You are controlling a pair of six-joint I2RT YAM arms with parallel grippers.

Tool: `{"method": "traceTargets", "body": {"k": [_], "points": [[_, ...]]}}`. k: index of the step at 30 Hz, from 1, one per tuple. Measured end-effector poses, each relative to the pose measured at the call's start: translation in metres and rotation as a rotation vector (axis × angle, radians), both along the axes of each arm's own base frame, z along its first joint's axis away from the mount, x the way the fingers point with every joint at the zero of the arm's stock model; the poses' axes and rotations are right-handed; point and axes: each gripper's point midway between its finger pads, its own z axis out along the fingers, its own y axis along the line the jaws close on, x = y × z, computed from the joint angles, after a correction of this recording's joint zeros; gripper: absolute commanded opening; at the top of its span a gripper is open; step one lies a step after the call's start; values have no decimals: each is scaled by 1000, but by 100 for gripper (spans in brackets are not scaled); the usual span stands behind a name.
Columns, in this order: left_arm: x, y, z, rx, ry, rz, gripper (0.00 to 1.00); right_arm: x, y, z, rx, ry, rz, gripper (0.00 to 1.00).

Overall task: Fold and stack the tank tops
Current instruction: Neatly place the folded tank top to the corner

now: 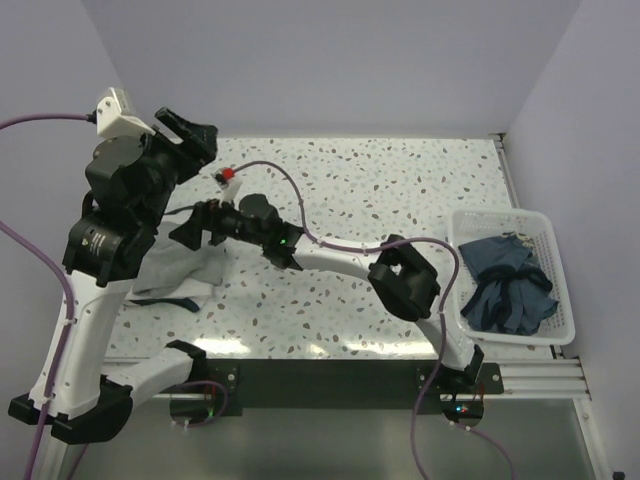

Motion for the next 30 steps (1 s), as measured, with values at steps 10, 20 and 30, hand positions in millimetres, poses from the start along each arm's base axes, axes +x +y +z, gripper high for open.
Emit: {"method": "traceTargets", "body": {"k": [10, 20, 30], "points": [[7, -1, -31, 26, 71, 3, 75, 21, -47, -67, -207, 62, -149, 95], [17, -33, -113, 54, 204, -153, 73, 31, -147, -71, -365, 111, -315, 96], [10, -105, -232, 122, 382, -386, 73, 11, -290, -7, -409, 44, -556, 99]]}}
